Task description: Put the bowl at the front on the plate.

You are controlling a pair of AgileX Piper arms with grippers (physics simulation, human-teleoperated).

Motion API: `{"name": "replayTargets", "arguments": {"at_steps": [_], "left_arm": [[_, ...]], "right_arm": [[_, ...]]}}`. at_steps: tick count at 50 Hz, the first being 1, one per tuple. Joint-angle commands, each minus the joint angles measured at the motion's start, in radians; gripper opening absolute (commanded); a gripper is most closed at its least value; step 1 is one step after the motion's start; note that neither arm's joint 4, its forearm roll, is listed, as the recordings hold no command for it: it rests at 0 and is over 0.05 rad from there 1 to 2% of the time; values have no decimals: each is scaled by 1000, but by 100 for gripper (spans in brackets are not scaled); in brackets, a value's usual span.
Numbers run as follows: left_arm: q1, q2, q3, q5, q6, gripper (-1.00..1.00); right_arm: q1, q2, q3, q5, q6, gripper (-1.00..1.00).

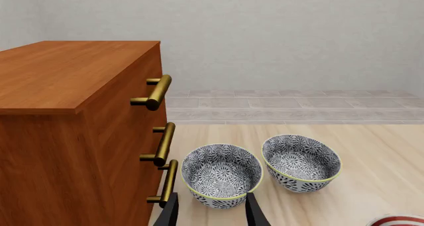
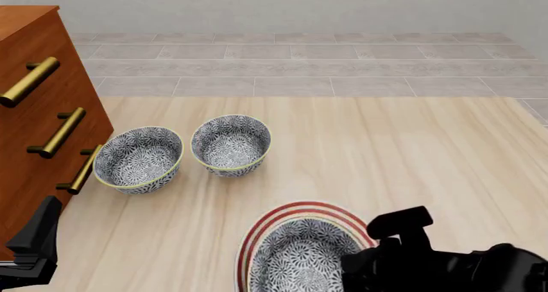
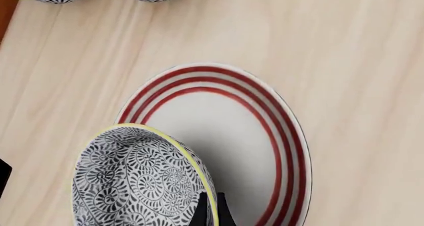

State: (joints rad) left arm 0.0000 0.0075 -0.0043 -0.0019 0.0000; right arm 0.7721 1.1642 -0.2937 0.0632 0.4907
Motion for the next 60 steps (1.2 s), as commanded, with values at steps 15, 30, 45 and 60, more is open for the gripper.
{"name": "replayTargets", "arguments": {"at_steps": [15,30,45,60], "left_arm": [[0,0,0,0,0,100],[0,0,0,0,0,100],[0,0,0,0,0,100],[0,0,0,0,0,100]], "right_arm": [[-15,44,-19,-24,-17,100],[-30,42,-73,35,-42,100],[-54,6,-152,145,-89,100],[-108,-65,-262,297,-169,100]]}}
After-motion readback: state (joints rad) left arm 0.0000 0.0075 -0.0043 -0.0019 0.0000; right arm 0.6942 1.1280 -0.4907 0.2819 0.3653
